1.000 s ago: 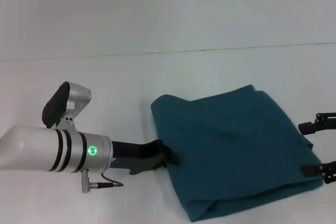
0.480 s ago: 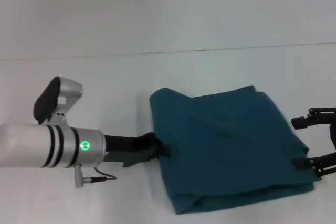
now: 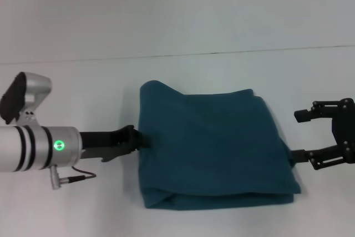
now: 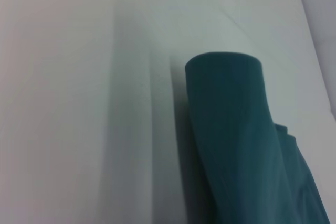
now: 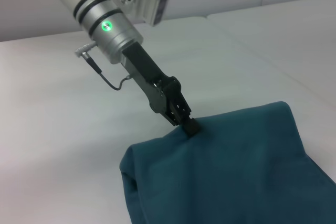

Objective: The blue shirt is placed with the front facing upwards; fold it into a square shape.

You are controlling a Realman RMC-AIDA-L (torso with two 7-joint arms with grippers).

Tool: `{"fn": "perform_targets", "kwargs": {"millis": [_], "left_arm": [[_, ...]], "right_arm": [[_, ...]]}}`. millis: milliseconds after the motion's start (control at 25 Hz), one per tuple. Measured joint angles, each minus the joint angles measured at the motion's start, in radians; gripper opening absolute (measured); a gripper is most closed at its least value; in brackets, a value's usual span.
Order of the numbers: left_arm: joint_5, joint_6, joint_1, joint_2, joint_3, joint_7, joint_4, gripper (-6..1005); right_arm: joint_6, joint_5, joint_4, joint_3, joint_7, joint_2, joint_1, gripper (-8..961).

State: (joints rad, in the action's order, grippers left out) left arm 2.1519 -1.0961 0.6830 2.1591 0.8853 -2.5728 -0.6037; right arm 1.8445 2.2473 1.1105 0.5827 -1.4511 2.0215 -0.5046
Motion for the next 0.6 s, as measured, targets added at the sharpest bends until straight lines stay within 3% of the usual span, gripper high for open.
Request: {"fn": "perform_targets", "kwargs": {"millis": [320, 600], "left_arm": [[0.02, 0.0, -0.022, -0.029, -0.065, 0.008, -0.02, 69], [0.05, 0.002, -0.047, -0.034, -0.115, 0.009, -0.047, 69]], "right_arm": [[-0.066, 0.0, -0.042, 0.03, 0.0, 0.001, -0.03, 931], [-0.109, 0.0, -0.046, 0.062, -0.006, 0.01, -0.039, 931]]}}
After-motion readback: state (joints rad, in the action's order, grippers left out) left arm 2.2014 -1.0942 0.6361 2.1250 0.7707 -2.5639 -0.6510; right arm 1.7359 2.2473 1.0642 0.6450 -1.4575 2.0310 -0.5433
